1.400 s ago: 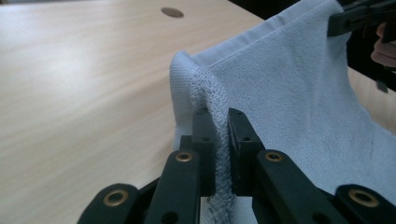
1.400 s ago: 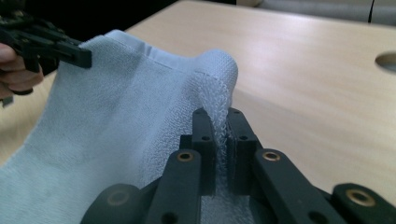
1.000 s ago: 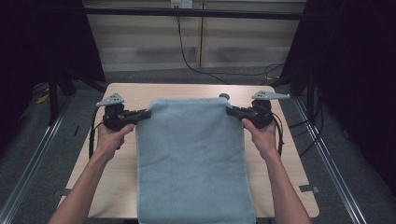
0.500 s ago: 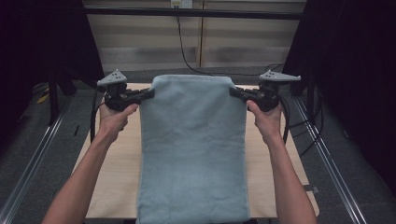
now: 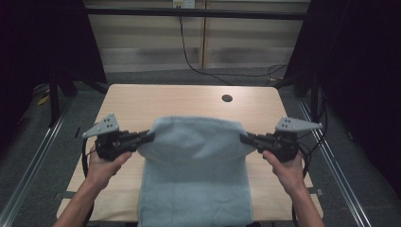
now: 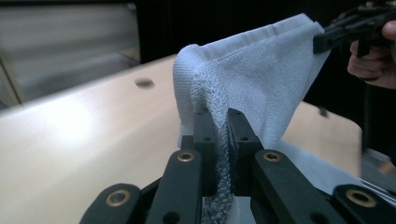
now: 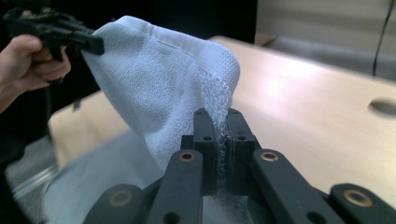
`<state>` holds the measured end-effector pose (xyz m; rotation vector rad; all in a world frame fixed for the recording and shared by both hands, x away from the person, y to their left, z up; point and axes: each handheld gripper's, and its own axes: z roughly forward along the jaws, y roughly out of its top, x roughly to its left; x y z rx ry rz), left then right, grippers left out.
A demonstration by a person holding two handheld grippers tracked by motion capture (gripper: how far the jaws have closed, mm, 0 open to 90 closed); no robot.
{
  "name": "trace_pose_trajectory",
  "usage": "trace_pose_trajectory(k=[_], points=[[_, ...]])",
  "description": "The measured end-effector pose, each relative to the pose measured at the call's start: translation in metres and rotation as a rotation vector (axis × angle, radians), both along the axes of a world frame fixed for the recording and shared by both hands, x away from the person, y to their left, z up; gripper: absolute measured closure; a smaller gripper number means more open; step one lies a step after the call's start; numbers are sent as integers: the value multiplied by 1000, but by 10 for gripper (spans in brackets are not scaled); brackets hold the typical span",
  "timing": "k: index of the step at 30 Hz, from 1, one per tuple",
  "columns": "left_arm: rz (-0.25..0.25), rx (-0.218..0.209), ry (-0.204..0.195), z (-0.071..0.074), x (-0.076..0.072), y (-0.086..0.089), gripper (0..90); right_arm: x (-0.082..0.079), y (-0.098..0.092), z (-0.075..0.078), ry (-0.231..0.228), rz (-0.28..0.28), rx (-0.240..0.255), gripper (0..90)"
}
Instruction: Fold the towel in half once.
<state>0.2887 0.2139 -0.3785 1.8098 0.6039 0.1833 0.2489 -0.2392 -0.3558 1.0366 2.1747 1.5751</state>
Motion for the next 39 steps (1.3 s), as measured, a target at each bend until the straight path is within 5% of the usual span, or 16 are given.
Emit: trace_pose_trajectory(k=[3, 7, 13, 17, 20, 23, 28, 33, 39], points=[[-26, 15, 80, -30, -18, 2, 845, -22, 3, -24, 56, 20, -42, 856], [-31, 29, 118, -52, -35, 3, 845, -42, 5, -55, 138, 24, -76, 856], [-44, 142, 229, -94, -49, 10, 846, -59, 5, -97, 275, 40, -76, 855], [-52, 241, 257, -110, -53, 2, 845, -60, 9, -122, 349, 41, -76, 855], [-49, 295, 265, -118, -48, -6, 846, -55, 18, -134, 370, 28, -196, 855], [-13, 310, 242, -119, -31, -9, 846, -42, 18, -137, 359, 0, -210, 856], [61, 307, 242, -121, 19, -14, 848, -3, 24, -137, 337, -58, -254, 856], [138, 270, 297, -123, 84, -19, 847, 44, 24, -138, 353, -99, -239, 856], [179, 260, 261, -126, 111, -25, 847, 87, 18, -141, 359, -139, -209, 856]])
